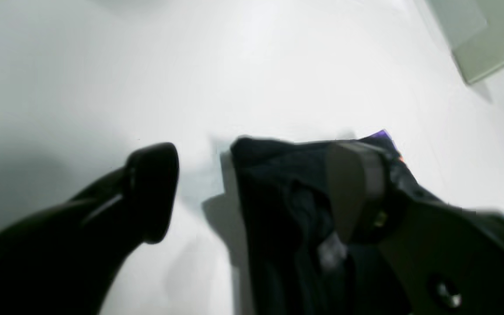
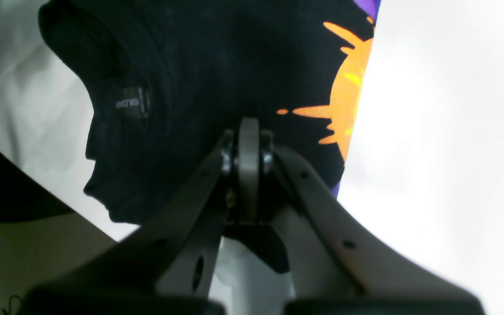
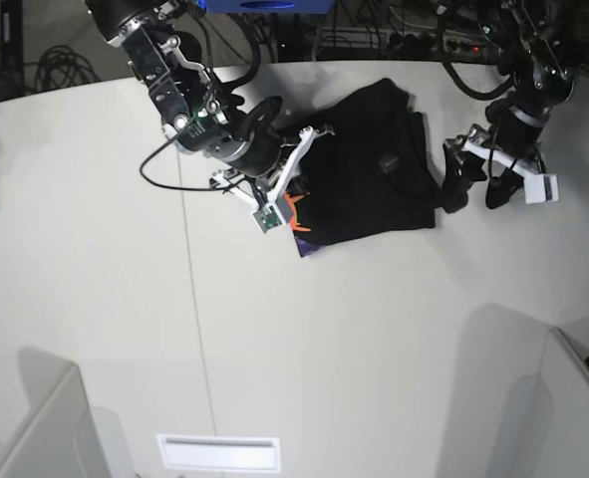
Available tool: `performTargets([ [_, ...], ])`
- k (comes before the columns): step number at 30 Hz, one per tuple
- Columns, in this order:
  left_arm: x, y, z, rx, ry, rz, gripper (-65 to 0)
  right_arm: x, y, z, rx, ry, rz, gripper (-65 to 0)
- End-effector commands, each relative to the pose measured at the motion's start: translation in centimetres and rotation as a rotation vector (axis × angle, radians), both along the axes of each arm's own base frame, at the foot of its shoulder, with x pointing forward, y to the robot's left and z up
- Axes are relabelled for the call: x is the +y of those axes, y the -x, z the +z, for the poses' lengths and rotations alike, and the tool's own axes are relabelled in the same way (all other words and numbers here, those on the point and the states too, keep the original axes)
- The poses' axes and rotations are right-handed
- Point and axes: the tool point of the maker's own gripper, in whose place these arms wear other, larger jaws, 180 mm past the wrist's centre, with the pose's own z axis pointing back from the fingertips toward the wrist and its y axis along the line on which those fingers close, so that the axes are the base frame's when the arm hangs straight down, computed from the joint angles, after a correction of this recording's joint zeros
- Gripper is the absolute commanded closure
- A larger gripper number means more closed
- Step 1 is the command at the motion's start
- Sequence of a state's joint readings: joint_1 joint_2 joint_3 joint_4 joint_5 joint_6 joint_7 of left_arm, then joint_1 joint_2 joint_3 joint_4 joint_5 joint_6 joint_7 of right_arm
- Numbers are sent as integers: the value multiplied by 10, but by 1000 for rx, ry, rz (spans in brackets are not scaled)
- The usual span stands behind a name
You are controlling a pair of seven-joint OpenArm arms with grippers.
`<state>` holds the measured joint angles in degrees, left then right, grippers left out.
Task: Fold the T-shirt properly
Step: 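Press the folded bundle flat with the right gripper, left gripper approaching, then grasp the bundle edge with the left gripper and release the right gripper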
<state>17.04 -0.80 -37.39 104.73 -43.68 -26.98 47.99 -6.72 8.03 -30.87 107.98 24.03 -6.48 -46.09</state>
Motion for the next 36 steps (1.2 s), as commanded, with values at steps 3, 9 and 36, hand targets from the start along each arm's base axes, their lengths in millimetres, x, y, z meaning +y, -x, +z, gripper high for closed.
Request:
performTargets([
  [3, 6, -9, 1, -17, 22, 17, -429, 4, -6, 12, -43, -29, 3, 0],
  [9, -1, -16, -2, -14, 40, 2, -336, 3, -4, 10, -33, -28, -2, 0],
  [36, -59, -55, 34, -75, 184, -52, 0, 3, -6, 11, -39, -28, -3, 0],
])
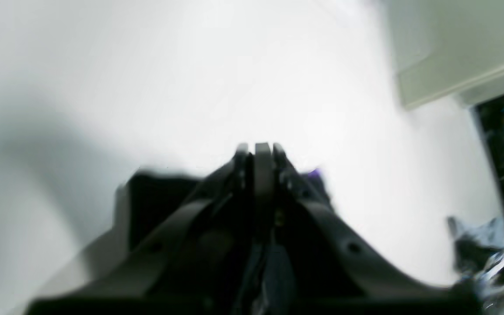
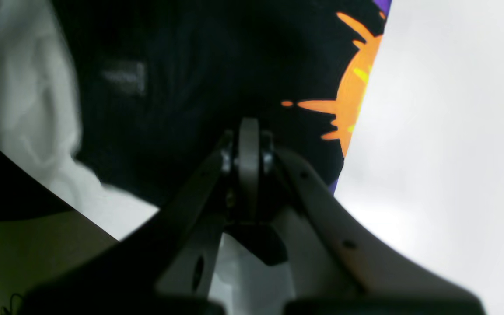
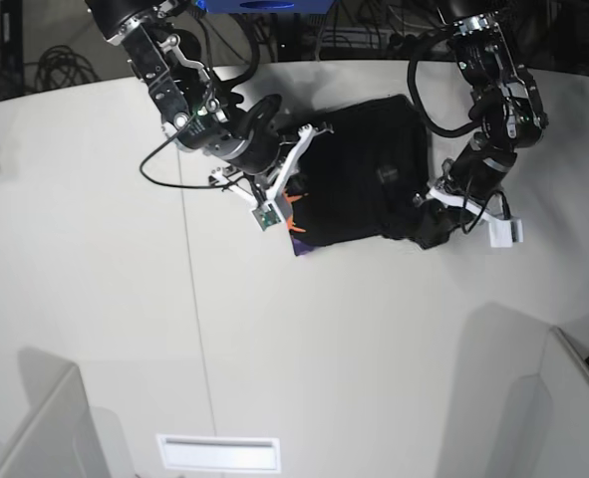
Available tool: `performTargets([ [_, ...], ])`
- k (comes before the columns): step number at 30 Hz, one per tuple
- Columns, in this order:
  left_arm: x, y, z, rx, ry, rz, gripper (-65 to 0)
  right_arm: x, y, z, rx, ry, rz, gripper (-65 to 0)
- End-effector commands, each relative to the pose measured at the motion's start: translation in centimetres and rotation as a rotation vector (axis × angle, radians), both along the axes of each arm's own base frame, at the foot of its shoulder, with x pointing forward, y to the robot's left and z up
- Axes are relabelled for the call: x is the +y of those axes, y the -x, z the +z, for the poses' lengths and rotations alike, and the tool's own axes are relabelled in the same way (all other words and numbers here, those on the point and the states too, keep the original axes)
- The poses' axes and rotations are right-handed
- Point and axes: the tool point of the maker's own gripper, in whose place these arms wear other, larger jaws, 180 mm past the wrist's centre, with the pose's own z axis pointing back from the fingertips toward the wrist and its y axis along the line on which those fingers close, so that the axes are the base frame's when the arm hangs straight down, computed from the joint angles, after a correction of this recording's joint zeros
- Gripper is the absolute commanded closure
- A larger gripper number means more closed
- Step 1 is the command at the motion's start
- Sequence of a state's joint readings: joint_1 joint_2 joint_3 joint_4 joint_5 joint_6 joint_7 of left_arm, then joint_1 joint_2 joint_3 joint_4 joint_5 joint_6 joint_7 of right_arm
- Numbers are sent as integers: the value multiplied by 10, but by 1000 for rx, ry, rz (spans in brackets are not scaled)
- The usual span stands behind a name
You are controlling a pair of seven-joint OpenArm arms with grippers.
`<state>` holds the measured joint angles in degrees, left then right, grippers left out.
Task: Fold the T-shirt properly
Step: 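Grasp the bundle edge with the left gripper and release the right gripper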
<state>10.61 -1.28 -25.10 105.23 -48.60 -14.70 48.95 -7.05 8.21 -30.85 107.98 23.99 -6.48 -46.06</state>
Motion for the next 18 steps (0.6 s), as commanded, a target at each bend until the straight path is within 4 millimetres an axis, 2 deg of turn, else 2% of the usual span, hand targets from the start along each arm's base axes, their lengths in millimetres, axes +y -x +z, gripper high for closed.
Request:
performTargets([
  [1, 1, -7, 17, -52, 12, 10, 0, 4, -8, 13, -44, -32, -3, 0],
  [8, 11, -19, 33, -67, 88, 54, 0, 4, -8, 13, -44, -32, -3, 0],
  [12, 20, -23, 12, -8, 52, 75, 0, 4, -9, 14, -46, -32, -3, 0],
  [18, 23, -19, -13, 59, 72, 88, 0, 4, -9, 14, -47, -32, -3, 0],
])
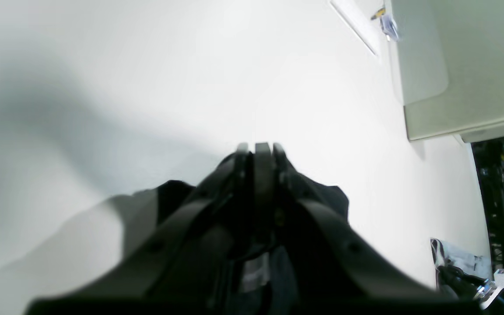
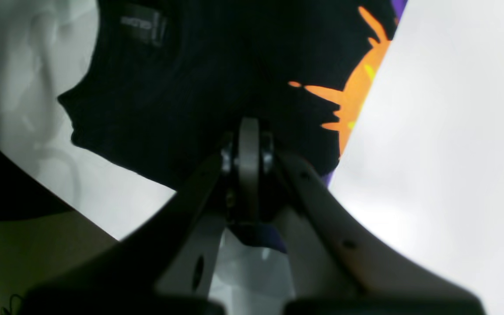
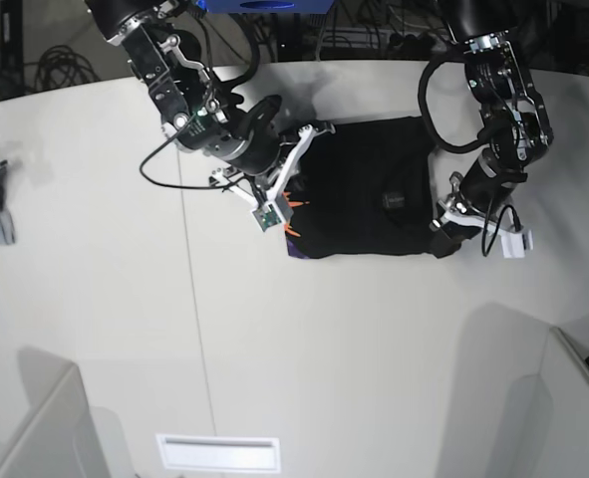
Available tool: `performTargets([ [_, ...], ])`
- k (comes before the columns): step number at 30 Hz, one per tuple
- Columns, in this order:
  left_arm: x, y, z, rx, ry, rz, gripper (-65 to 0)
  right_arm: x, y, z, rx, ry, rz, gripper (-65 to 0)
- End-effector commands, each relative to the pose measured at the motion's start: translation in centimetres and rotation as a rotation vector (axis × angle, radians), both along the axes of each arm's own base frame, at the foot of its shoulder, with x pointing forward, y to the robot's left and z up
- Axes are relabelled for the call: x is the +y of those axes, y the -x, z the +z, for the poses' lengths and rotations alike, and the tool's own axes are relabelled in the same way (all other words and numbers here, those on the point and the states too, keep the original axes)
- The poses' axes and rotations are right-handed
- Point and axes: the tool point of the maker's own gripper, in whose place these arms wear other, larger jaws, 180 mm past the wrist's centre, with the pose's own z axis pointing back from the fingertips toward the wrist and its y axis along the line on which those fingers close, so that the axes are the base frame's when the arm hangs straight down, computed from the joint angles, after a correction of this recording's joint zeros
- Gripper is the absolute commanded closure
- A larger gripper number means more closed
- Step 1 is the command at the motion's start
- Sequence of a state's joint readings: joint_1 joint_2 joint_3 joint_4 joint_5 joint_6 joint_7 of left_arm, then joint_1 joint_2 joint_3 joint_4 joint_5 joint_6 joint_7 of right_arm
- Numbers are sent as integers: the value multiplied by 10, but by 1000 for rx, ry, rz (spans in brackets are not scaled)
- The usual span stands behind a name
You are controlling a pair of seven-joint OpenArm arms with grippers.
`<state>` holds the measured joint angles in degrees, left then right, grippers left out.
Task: Fold the T-shirt properly
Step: 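Grasp the bundle edge with the left gripper and release the right gripper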
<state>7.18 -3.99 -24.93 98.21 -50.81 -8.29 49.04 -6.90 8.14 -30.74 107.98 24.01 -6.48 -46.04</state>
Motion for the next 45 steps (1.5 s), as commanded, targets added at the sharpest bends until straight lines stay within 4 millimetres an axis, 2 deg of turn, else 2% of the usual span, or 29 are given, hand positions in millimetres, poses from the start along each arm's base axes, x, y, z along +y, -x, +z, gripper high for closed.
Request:
performTargets([
  [1, 1, -6, 10, -39, 5, 4, 0, 4, -7, 13, -44, -31, -1, 0],
  [8, 5, -7, 13, -49, 6, 17, 0, 4, -7, 13, -44, -31, -1, 0],
  [10, 6, -8, 14, -53, 1, 15, -117, 4, -7, 13, -44, -31, -1, 0],
  [11, 7, -8, 16, -56, -5, 14, -207, 4, -7, 13, -43, -30, -1, 0],
  [14, 11, -9, 23, -74, -16, 18, -405, 4, -7, 13, -43, -30, -1, 0],
  [17, 22, -4, 49, -145, -12, 52, -536, 4, -7, 13, -43, -30, -1, 0],
  [20, 23, 15, 60, -176, 67, 65, -609, 4, -7, 12, -41, -29, -1, 0],
  [22, 22, 28, 51, -147, 117, 71, -620, 4, -7, 12, -41, -29, -1, 0],
  [27, 25, 50, 10, -28, 146, 95, -619, 4, -11, 14, -51, -28, -1, 0],
  [29, 25, 53, -3, 6, 163, 102, -619, 4, -12, 15, -52, -28, -1, 0],
  [33, 6, 54, -30, 84, 201, 52, -619, 5, -12, 15, -52, -32, -1, 0],
  [38, -17, 52, -53, 152, 225, -11, -617, 6, -10, 14, -47, -35, 0, 0],
  [44, -16, 61, -72, 216, 124, -32, -615, 5, -9, 14, -45, -33, 1, 0],
  [45, -21, 62, -74, 222, 116, -47, -615, 5, -9, 14, -45, -33, 1, 0],
])
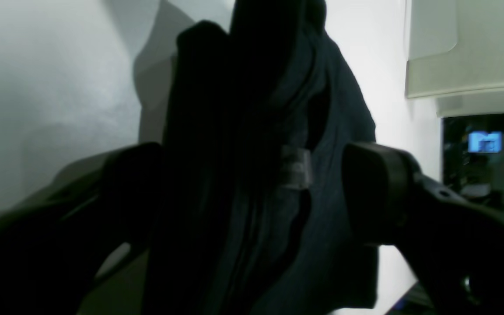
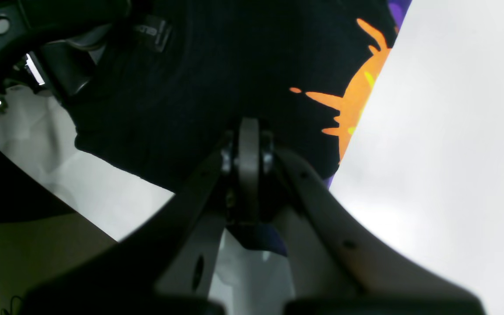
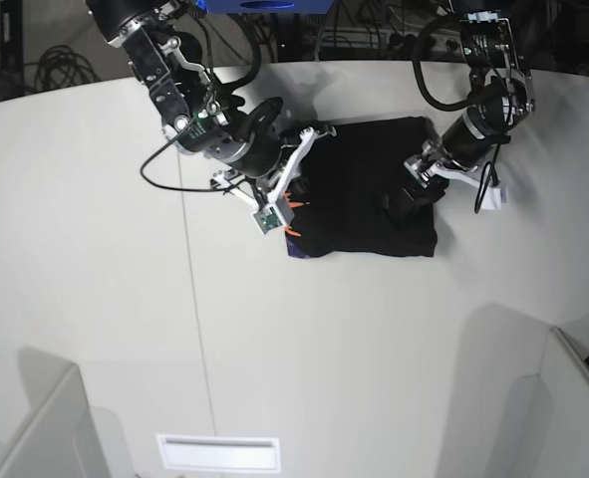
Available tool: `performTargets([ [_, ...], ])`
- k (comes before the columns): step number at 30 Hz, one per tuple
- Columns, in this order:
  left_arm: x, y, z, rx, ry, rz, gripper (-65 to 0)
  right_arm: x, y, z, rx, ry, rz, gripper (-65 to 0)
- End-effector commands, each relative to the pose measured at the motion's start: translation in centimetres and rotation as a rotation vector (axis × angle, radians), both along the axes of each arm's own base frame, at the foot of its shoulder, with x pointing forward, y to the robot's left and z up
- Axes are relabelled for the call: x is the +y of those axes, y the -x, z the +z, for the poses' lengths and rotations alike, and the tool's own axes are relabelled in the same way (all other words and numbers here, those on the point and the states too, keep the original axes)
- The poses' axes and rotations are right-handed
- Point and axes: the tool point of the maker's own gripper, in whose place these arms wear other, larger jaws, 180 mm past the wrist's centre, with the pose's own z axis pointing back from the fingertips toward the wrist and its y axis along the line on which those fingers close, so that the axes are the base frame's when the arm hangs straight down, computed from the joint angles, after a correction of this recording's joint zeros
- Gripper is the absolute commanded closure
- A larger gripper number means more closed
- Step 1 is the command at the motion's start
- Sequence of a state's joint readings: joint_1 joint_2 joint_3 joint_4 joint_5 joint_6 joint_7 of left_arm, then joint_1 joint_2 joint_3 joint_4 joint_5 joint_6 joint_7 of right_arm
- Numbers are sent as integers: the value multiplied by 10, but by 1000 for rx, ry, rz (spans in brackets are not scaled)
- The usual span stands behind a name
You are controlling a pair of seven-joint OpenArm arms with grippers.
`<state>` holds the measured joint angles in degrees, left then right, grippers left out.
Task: Fold the T-shirt properly
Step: 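Grasp the bundle edge with the left gripper and release the right gripper, then rotate and straighten the folded shirt square with the left gripper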
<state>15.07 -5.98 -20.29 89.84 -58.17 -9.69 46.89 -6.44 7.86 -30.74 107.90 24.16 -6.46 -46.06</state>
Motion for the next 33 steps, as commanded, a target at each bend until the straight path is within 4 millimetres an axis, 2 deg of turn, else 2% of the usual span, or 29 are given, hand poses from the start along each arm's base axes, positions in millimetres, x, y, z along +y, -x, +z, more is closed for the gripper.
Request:
performTargets([
  [1, -5, 5, -6, 34, -28, -38, -612, 3, -6, 11, -40, -27, 0, 0],
  [3, -14, 6, -8, 40, -26, -67, -578, 4, -6, 12, -40, -28, 0, 0],
  [5, -18, 7, -9, 43, -24, -79, -482, 4, -6, 12, -41, -29, 0, 0],
  [11, -13, 10, -11, 53, -41, -87, -44, 1, -9, 12, -44, -30, -17, 0],
  [12, -11, 10, -11, 56, -48, -89, 0, -4, -12, 12, -44, -30, -33, 0],
  [14, -7, 11, -11, 58, -60, -93, 0, -15, -15, 10, -34, -28, -76, 0],
  [20, 10, 8, -8, 56, -113, -114, 0, -47, -28, 17, -49, -44, -205, 0],
  [26, -7, 3, -8, 58, -190, -289, 0, -83, -33, 11, -38, -19, -308, 0],
  [33, -23, -2, -18, 56, -411, -513, 0, -119, -26, -1, -5, 15, -405, 0],
])
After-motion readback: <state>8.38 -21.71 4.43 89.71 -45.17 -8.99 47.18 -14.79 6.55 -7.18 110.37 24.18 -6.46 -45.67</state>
